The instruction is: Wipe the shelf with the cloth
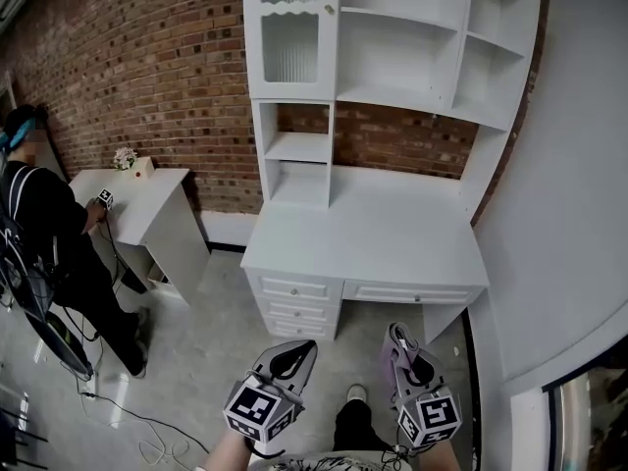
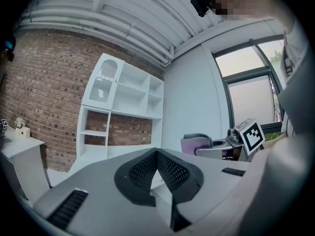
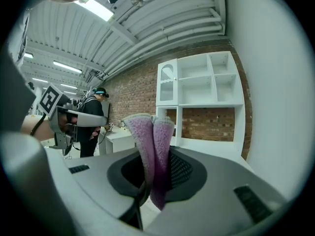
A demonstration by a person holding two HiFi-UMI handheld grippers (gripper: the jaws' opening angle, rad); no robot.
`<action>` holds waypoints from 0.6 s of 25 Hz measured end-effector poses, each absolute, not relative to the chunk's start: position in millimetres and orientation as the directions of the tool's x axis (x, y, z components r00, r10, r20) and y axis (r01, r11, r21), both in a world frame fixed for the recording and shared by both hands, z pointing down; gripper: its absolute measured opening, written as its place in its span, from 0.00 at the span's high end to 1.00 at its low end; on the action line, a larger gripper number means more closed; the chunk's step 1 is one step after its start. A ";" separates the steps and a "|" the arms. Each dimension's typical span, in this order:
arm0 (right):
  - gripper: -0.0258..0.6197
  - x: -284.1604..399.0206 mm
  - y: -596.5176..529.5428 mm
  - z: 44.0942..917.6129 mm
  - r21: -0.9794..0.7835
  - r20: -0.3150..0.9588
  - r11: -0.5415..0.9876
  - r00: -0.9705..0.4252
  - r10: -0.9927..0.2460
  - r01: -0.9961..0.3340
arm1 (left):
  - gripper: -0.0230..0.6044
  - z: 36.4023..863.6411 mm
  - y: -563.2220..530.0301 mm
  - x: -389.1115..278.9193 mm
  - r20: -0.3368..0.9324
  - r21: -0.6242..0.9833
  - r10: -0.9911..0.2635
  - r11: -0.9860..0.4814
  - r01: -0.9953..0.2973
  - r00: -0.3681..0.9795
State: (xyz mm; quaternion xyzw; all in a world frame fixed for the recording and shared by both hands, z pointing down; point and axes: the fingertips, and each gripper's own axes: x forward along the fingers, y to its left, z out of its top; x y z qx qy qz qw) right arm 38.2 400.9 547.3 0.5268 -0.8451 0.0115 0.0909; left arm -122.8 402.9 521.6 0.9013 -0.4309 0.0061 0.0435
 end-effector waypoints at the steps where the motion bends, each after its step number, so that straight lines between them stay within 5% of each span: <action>1: 0.84 39.8 388.9 549.1 0.079 0.162 0.449 -0.433 -0.887 -0.890 | 0.94 524.2 392.1 -121.5 0.045 0.073 -0.781 -0.619 -0.782 0.623; 15: 0.84 107.4 123.5 526.5 0.104 0.139 0.560 -0.545 -0.827 -0.822 | 0.94 502.6 137.7 -52.5 0.033 0.052 -0.853 -0.519 -0.853 0.521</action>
